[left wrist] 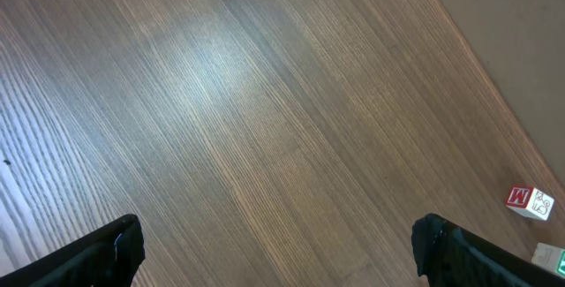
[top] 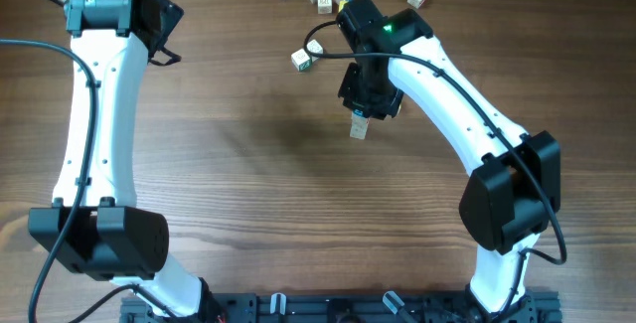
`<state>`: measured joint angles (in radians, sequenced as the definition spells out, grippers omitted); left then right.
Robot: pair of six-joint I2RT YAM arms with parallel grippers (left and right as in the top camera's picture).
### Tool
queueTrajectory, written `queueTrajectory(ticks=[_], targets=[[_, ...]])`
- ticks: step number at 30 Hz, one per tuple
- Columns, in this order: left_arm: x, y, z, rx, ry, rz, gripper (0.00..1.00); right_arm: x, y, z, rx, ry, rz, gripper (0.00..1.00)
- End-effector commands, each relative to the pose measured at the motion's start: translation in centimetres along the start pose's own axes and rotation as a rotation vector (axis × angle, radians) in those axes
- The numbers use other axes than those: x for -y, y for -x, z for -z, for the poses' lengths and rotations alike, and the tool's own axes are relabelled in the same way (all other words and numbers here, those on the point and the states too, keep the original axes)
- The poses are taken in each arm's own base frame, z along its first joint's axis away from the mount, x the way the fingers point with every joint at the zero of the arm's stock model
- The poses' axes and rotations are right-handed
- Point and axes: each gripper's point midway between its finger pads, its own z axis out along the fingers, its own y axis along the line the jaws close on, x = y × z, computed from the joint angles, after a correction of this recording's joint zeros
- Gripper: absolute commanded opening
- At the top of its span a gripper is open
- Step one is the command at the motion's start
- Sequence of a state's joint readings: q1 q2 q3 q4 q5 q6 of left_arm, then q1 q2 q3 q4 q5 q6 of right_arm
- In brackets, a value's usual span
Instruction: Form a tower
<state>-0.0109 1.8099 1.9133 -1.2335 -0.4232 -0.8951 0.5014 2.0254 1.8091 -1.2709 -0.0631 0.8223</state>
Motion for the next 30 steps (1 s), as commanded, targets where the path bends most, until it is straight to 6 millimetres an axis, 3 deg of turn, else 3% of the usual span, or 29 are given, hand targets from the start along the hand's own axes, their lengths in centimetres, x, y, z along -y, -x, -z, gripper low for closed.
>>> queueTrajectory(ticks=[1, 30], targets=[[-0.23, 0.38, -0.32, 0.019, 0.022, -0.014, 1.00, -0.58, 0.24, 0.90, 0.023, 0.018, 0.046, 0.29], [-0.23, 0.37, -0.32, 0.019, 0.022, -0.014, 1.00, -0.16, 0.65, 0.89, 0.047, -0.008, 0.121, 0.29]])
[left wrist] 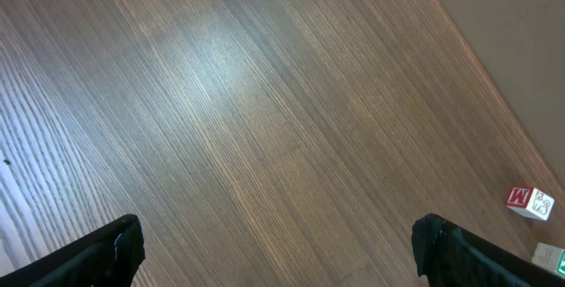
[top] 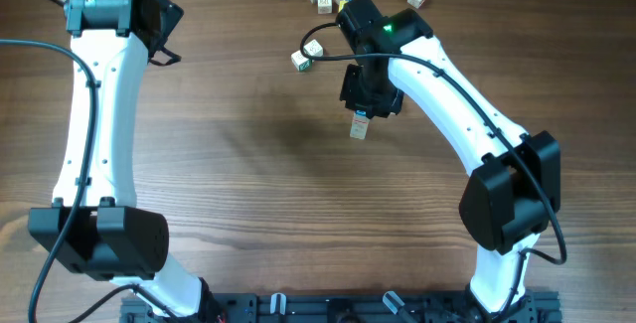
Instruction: Form a tower
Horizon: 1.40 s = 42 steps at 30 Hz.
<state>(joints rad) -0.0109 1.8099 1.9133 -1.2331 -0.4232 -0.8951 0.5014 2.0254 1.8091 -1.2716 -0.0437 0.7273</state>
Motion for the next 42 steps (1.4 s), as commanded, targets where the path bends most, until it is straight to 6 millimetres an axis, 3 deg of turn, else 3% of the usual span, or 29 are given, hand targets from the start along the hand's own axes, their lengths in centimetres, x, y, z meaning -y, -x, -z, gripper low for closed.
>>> queueTrajectory(ticks=[1, 40, 42], targets=[[-0.24, 0.37, -0.32, 0.019, 0.022, -0.014, 1.00, -0.35, 0.45, 0.88, 0.034, 0.005, 0.025, 0.29], [-0.24, 0.37, -0.32, 0.019, 0.022, -0.014, 1.00, -0.88, -0.05, 0.51, 0.002, 0.035, 0.002, 0.30], [-0.23, 0.37, -0.32, 0.019, 0.022, -0.014, 1.00, -0.91, -0.03, 0.51, 0.003, 0.036, 0.002, 0.37]])
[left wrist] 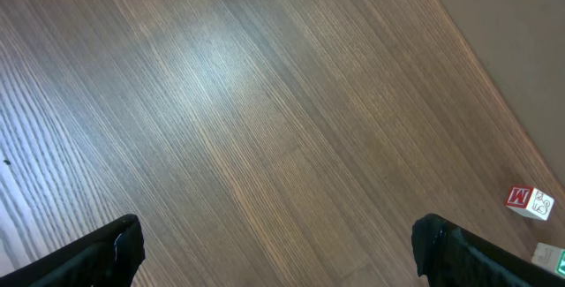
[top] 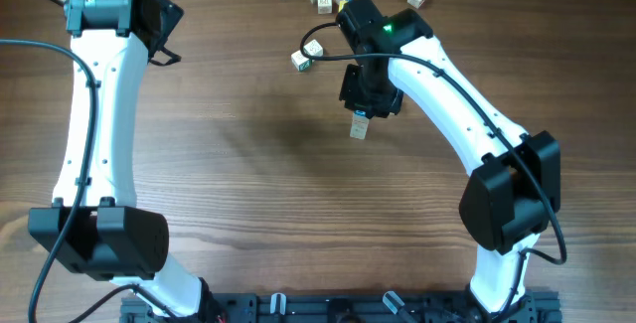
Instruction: Form a tower
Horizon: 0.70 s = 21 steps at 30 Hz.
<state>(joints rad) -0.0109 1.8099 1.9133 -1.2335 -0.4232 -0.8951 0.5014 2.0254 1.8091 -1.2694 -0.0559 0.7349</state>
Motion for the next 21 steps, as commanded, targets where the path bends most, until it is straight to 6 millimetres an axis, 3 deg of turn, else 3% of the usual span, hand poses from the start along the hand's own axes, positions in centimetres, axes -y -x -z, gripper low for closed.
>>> queueTrajectory(ticks=[1, 7, 17, 21], targets=[[-0.23, 0.38, -0.32, 0.019, 0.022, -0.014, 1.00, -0.78, 0.12, 0.50, 0.011, 0.028, 0.010, 0.38], [-0.23, 0.38, -0.32, 0.019, 0.022, -0.014, 1.00, -0.84, 0.19, 0.51, 0.014, 0.030, 0.010, 0.38], [-0.23, 0.38, -0.32, 0.019, 0.022, -0.014, 1.00, -0.87, 0.24, 0.51, 0.016, 0.031, 0.011, 0.83], [-0.23, 0.37, -0.32, 0.019, 0.022, -0.014, 1.00, -0.90, 0.27, 0.51, 0.018, 0.032, 0.048, 0.91]])
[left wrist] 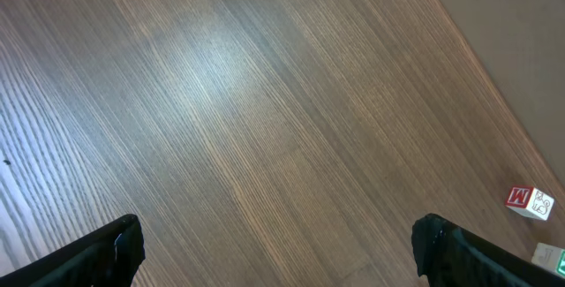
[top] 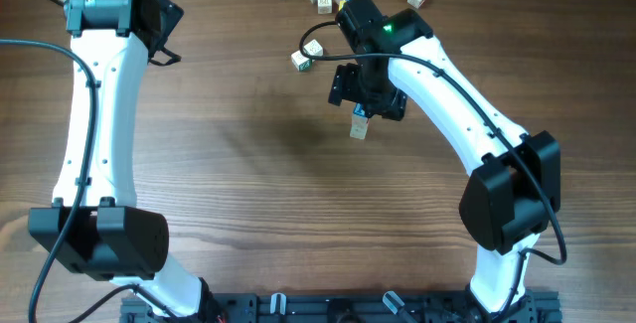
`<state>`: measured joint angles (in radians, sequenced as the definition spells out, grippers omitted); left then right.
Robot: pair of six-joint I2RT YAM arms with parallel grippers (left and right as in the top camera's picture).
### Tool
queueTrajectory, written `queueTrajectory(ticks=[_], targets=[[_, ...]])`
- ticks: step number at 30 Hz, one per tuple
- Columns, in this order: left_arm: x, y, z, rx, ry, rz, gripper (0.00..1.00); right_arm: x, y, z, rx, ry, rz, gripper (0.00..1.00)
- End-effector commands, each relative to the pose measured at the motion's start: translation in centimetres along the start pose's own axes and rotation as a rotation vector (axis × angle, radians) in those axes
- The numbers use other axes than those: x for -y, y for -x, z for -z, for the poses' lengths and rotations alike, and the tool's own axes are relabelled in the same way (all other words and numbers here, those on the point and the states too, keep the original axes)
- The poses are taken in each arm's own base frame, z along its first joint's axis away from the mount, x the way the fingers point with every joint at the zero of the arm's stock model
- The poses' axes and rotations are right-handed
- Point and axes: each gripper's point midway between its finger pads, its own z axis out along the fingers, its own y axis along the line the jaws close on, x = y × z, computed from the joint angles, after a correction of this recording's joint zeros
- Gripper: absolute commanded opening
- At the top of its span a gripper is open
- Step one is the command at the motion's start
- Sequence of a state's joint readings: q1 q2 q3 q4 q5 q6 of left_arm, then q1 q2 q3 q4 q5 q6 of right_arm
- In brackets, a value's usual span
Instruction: Form a tower
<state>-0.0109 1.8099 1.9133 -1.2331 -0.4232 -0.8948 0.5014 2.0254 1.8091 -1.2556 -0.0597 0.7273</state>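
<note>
A short tower of small wooden blocks [top: 359,126] stands in the middle of the table. My right gripper [top: 365,95] hangs right over its top, jaws spread open to either side, holding nothing. The tower's upper block is partly hidden under the gripper. My left gripper [left wrist: 278,238] is open over bare wood at the far left of the table [top: 248,184], and it is seen from above at the left arm's tip [top: 162,20].
Several loose letter blocks lie at the back: a row [top: 325,2] behind the right arm, one at the far right, and two [top: 301,60] left of the gripper. In the left wrist view a red M block [left wrist: 530,201] lies near the table's edge.
My right gripper's jaws were close together over the tower and now stand spread apart. The tower stays upright where it was. The left arm has not moved.
My right gripper was down over the tower with its jaws narrow. It stayed there through the two later moments, shifted very slightly. Now its jaws are open and the tower stands by itself. The left arm remained open and still throughout.
</note>
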Motion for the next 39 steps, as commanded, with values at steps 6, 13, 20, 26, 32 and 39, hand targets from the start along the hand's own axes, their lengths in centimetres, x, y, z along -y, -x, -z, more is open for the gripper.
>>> queueTrajectory(ticks=[6, 13, 20, 26, 32, 39], targets=[[-0.2, 0.4, -0.3, 0.019, 0.022, -0.014, 1.00, -0.5, 0.1, 0.5, 0.010, 0.021, -0.004, 1.00], [-0.2, 0.4, -0.3, 0.019, 0.022, -0.014, 1.00, -0.3, 0.6, -0.2, 0.020, -0.004, -0.121, 1.00], [-0.2, 0.4, -0.3, 0.019, 0.022, -0.014, 1.00, 0.5, 0.1, -2.0, -0.024, -0.062, -0.139, 1.00], [-0.2, 0.4, -0.3, 0.019, 0.022, -0.014, 1.00, 0.5, 0.1, -2.1, -0.025, -0.062, -0.133, 1.00], [-0.2, 0.4, -0.3, 0.019, 0.022, -0.014, 1.00, 0.2, 0.7, -2.2, -0.004, -0.051, -0.106, 1.00], [-0.2, 0.4, -0.3, 0.019, 0.022, -0.014, 1.00, 0.6, 0.7, -3.8, -0.013, -0.073, -0.080, 1.00]])
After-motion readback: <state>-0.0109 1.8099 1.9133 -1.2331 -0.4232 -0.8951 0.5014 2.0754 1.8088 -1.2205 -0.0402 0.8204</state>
